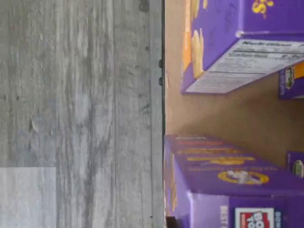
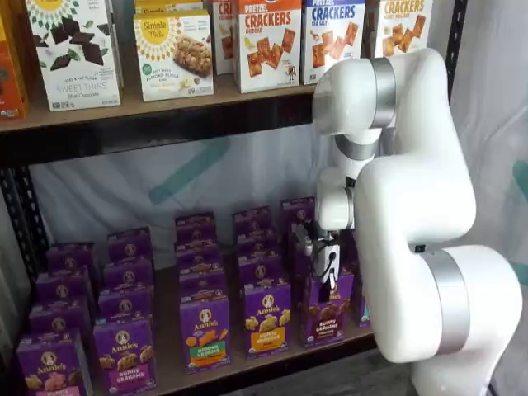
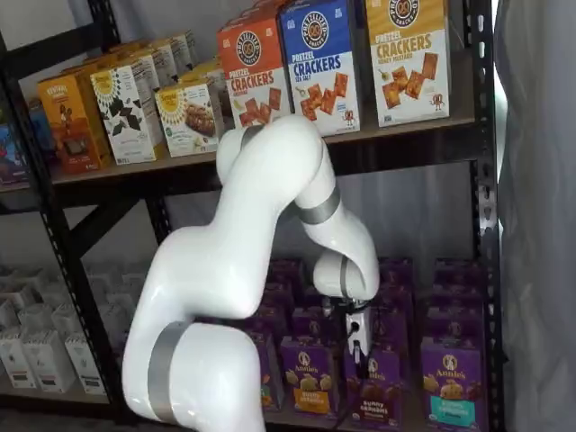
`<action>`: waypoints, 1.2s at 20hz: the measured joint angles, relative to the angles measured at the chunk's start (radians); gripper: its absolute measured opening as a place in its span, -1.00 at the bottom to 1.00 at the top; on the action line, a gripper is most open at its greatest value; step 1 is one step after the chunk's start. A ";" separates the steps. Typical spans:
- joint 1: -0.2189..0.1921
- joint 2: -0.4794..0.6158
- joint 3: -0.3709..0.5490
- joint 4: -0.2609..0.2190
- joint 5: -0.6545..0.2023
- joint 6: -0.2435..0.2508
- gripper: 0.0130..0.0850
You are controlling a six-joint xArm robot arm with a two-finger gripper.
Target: Pick up the purple box with a brown patch in the center, on the bottom shelf, the fifth box from the left
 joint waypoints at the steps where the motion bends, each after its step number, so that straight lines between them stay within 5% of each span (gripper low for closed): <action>1: 0.000 -0.007 0.011 -0.003 0.000 0.003 -0.33; 12: -0.005 -0.125 0.171 -0.043 0.000 0.035 -0.33; 24: 0.009 -0.294 0.361 -0.018 0.013 0.026 -0.33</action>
